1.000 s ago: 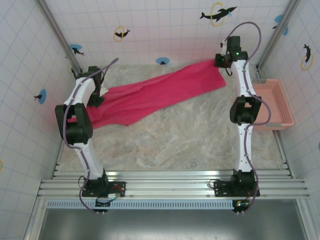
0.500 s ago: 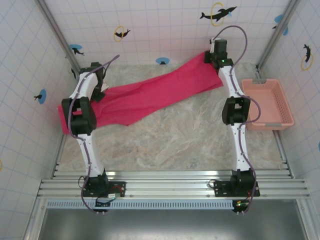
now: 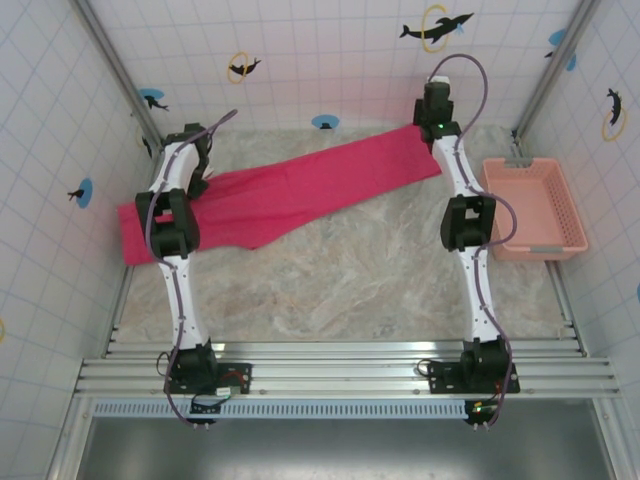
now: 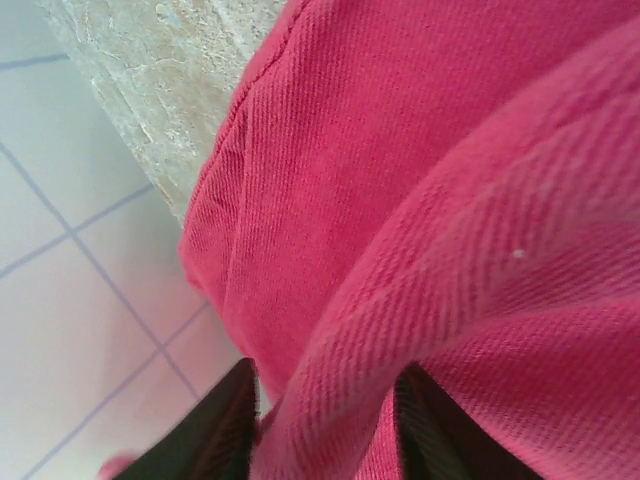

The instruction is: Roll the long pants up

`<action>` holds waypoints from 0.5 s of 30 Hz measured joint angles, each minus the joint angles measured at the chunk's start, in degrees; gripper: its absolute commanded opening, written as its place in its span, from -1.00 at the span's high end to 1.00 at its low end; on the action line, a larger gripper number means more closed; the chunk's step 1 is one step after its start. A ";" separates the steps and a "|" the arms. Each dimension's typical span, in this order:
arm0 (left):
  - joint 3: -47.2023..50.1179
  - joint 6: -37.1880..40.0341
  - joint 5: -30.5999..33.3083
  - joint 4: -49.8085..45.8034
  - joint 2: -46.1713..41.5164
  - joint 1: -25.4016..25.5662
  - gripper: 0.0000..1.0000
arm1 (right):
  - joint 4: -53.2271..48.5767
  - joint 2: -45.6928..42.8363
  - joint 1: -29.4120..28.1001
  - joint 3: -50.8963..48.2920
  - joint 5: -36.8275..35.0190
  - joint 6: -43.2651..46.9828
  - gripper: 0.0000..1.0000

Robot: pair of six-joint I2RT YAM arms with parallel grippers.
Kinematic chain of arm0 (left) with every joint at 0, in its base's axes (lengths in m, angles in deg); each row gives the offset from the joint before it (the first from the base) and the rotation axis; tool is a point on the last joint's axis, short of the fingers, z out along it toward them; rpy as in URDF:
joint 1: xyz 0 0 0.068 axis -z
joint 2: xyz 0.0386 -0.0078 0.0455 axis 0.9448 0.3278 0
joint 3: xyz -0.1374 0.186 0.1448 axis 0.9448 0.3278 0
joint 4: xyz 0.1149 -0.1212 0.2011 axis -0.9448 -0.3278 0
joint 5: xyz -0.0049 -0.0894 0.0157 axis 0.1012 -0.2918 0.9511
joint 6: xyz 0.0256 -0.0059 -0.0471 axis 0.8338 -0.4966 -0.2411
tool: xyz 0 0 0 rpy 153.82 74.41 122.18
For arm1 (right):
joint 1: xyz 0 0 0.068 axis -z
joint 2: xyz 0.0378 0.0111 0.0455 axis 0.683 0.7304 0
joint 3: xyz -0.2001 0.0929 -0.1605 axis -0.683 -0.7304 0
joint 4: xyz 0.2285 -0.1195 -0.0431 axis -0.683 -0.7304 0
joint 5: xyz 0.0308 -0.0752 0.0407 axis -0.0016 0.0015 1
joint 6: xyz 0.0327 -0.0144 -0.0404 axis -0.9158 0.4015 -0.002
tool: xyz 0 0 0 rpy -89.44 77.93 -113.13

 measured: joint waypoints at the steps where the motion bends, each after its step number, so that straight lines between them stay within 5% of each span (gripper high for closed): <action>1: -0.55 -0.63 0.04 0.00 0.26 -0.26 -0.95 | -1.27 -0.02 0.09 0.07 -0.07 0.37 -0.29; 11: -6.32 -8.59 2.91 -0.11 0.24 -1.07 -0.95 | -19.61 -2.16 -1.27 0.07 4.70 2.49 -0.64; 15: -4.17 -17.14 -0.11 -2.43 -3.34 -0.09 -0.95 | -25.31 -3.19 -3.89 0.07 6.32 2.21 -0.96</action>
